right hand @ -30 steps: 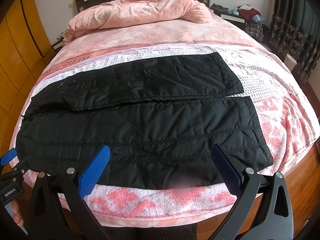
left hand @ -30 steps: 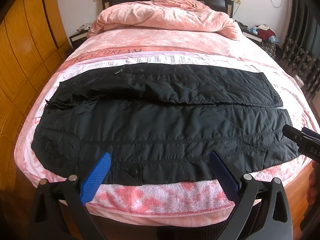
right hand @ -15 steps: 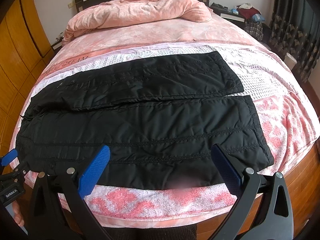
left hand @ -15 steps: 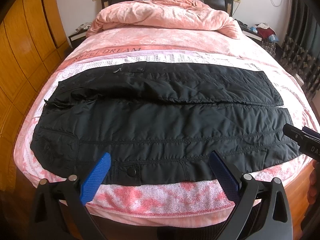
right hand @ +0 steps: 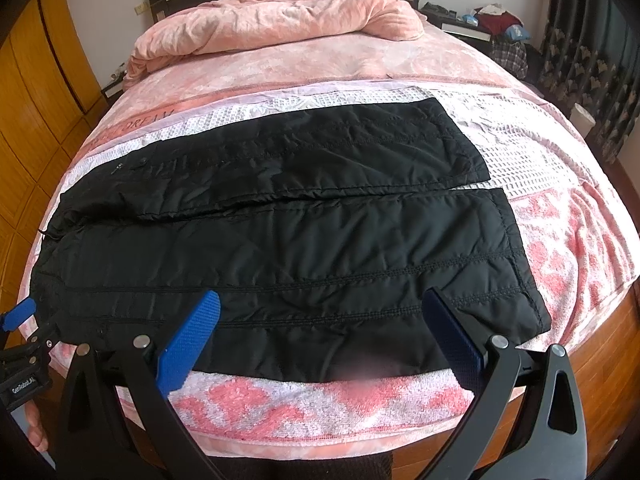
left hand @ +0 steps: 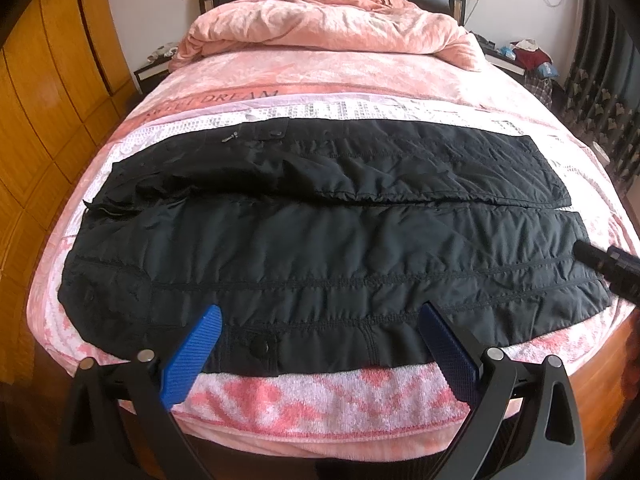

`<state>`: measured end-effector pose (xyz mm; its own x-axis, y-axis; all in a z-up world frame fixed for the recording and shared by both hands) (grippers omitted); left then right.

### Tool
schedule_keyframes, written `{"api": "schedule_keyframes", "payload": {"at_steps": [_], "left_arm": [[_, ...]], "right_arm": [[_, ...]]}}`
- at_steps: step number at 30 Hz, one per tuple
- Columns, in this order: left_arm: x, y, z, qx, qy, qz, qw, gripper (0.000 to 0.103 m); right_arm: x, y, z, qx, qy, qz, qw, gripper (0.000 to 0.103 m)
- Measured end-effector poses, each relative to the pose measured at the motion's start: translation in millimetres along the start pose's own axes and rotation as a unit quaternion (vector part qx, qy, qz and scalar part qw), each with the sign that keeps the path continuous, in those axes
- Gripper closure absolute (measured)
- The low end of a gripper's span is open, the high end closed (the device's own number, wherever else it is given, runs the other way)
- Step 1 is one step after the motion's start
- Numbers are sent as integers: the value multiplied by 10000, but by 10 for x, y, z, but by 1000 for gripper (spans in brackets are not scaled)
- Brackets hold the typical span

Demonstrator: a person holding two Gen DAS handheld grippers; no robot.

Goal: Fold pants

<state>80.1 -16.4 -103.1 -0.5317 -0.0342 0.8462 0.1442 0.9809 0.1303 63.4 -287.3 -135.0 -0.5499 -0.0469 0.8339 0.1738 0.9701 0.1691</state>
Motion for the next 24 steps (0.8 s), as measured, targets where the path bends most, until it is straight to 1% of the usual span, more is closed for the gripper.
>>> {"api": "schedule_keyframes", "payload": {"at_steps": [3,5,6,7,8,9,10,11,12,14,15,16,17,19,21,23,24], "left_arm": [[-77,-9,-143,-72,5,-27,10000,4],[-143,-22,-280,-87,-31,6,10000,4],[-191,-25,-374,-65,-51,24,10000,4],[-239,-31,-470,-28,-80,50,10000,4],[-301,-44,-586,27,-127,109,9999,4],[-357,-60,-673,63,-149,160,9997,4],[-421,-85,-771,94,-171,216,9996,4],[-482,-111,-863,118,-190,251,9994,4],[-565,-147,-985,128,-236,295,9992,4],[-709,-201,-1183,136,-294,274,9991,4],[-801,-234,-1298,156,-321,289,9989,4],[-899,-275,-1405,170,-332,353,9987,4],[-977,-305,-1477,181,-308,382,9986,4],[-1149,-381,-1634,231,-282,498,9981,4],[-1297,-455,-1741,241,-228,590,9977,4],[-1423,-542,-1828,95,-183,640,9977,4],[-1456,-564,-1850,17,-170,609,9980,4]], "right_arm": [[-29,-69,-155,-45,9,-136,9999,2],[-96,-239,-453,-240,26,-329,9992,2],[-132,-318,-571,-300,21,-350,9989,2],[-234,-517,-858,-408,-47,-284,9988,2],[-296,-629,-1008,-459,-96,-209,9987,2],[-453,-863,-1318,-555,-169,-35,9983,2],[-596,-1026,-1531,-582,-161,45,9982,2],[-788,-1177,-1741,-570,-25,66,9983,2],[-940,-1292,-1876,-574,120,88,9982,2],[-1388,-1525,-2173,-608,550,-11,9966,2],[-1523,-1586,-2230,-585,697,1,9958,3],[-1746,-1650,-2305,-539,927,6,9942,3],[-1879,-1679,-2340,-491,1050,34,9933,3],[-2143,-1719,-2400,-396,1204,125,9919,3],[-2316,-1724,-2430,-435,1307,54,9905,3],[-2487,-1720,-2421,-415,1447,-7,9886,3],[-2547,-1703,-2390,-363,1549,-81,9872,3]]}}
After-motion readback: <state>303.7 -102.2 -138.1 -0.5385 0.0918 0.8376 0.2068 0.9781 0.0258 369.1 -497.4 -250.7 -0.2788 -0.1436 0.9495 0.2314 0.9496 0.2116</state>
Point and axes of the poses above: each gripper's, at about its wrist camera, not at the fingertips, and x roughly against the way its jaws point, y to its left, z to its underside, the point moved 9 cm from there along -x, roughly the way its jaws point, and after that the axes turned 10 degrees about -x, right-handed, at the moved point
